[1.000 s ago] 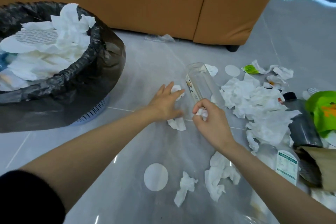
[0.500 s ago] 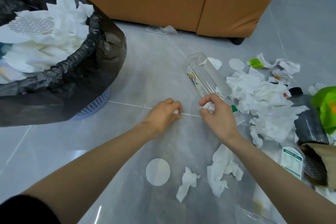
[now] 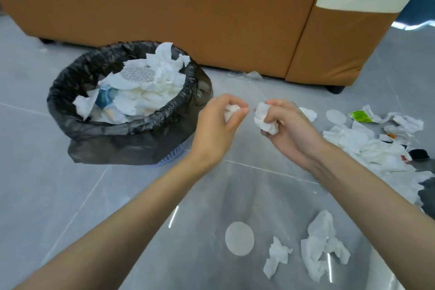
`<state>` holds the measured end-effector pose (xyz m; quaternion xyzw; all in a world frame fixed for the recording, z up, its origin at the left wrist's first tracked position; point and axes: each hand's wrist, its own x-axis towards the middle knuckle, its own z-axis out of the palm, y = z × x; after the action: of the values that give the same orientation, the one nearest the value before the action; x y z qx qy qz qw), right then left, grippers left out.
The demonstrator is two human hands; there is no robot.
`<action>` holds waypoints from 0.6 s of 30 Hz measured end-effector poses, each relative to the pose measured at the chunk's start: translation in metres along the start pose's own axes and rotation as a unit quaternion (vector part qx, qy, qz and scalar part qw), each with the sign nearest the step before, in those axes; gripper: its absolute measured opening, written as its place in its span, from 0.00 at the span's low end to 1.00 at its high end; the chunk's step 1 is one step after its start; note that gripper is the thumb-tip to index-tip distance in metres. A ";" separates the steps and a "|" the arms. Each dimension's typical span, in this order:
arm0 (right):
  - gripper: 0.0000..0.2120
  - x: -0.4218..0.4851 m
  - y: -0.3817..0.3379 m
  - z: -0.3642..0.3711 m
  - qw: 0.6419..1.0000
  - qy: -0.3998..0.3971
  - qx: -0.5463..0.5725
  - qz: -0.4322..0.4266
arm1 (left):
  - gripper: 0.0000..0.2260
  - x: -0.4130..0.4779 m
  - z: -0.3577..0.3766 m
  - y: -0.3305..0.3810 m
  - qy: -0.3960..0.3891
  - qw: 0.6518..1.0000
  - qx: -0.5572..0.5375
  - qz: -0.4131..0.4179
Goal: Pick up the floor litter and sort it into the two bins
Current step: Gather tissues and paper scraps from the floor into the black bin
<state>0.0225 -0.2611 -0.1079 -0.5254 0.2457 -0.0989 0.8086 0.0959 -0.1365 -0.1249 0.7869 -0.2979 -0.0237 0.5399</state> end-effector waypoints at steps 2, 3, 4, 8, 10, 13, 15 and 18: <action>0.11 0.006 -0.012 0.030 0.999 -0.032 -0.006 -0.019 | 0.02 0.011 -0.031 0.019 0.044 0.999 0.001 0.033; 0.12 0.011 -0.017 0.047 0.998 -0.049 -0.020 -0.028 | 0.02 0.017 -0.049 0.025 0.065 0.997 0.009 0.046; 0.14 0.016 -0.021 0.063 0.996 -0.063 -0.042 -0.043 | 0.03 0.022 -0.064 0.030 0.086 0.994 0.025 0.059; 0.25 0.035 -0.030 0.129 0.953 -0.150 -0.223 -0.142 | 0.03 0.042 -0.130 0.026 0.187 0.973 0.114 0.071; 0.29 0.044 -0.031 0.158 0.925 -0.176 -0.297 -0.160 | 0.03 0.049 -0.156 0.013 0.221 0.962 0.151 0.052; 0.37 0.057 -0.028 0.185 0.905 -0.184 -0.345 -0.165 | 0.07 0.055 -0.182 -0.013 0.199 0.961 0.191 -0.012; 0.38 0.062 -0.022 0.184 0.896 -0.173 -0.366 -0.181 | 0.14 0.056 -0.190 -0.028 0.136 0.966 0.213 -0.057; 0.31 0.063 -0.017 0.169 0.872 -0.139 -0.401 -0.242 | 0.17 0.049 -0.192 -0.033 0.108 0.964 0.239 -0.045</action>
<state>0.1632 -0.1592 -0.0563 -0.8561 0.0147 -0.1106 0.5046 0.2195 0.0078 -0.0597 0.9036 -0.1991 0.1091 0.3634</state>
